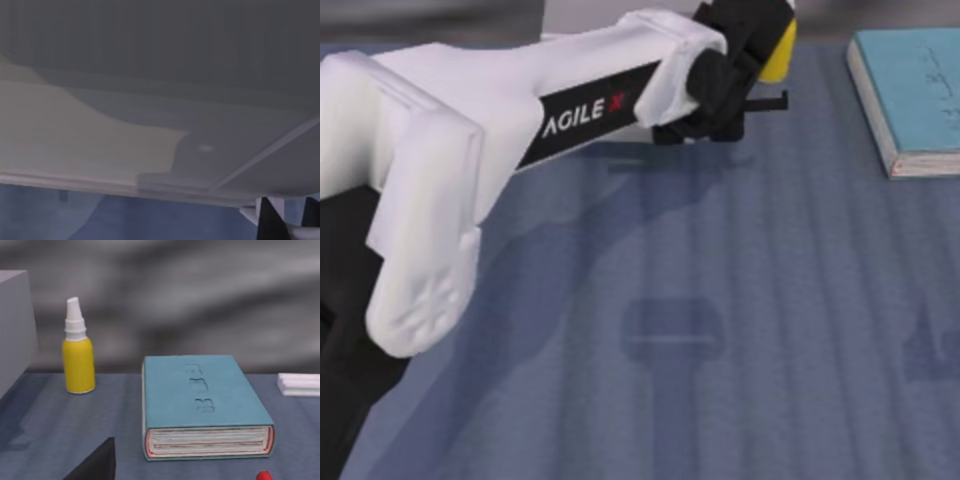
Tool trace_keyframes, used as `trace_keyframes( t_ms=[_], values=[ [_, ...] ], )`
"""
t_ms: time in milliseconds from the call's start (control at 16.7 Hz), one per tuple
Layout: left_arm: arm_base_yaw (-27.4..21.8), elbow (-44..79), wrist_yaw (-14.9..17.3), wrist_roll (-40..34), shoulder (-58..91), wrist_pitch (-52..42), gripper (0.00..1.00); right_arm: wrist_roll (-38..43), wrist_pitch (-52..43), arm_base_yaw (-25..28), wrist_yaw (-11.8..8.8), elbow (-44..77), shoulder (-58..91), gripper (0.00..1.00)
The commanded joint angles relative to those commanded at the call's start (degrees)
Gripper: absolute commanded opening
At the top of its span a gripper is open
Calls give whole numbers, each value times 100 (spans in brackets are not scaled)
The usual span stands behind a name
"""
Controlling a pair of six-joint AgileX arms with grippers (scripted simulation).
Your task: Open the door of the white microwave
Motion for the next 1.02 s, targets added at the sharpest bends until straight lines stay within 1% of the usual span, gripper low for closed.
trace_keyframes(
  t_ms=[240,600,1020],
  values=[
    [-38,-19,43,-14,36,26,0,0,0,0,0,0,0,100],
    [19,-595,191,307,-331,386,0,0,0,0,0,0,0,100],
    [20,-606,195,314,-336,392,0,0,0,0,0,0,0,100]
  ],
)
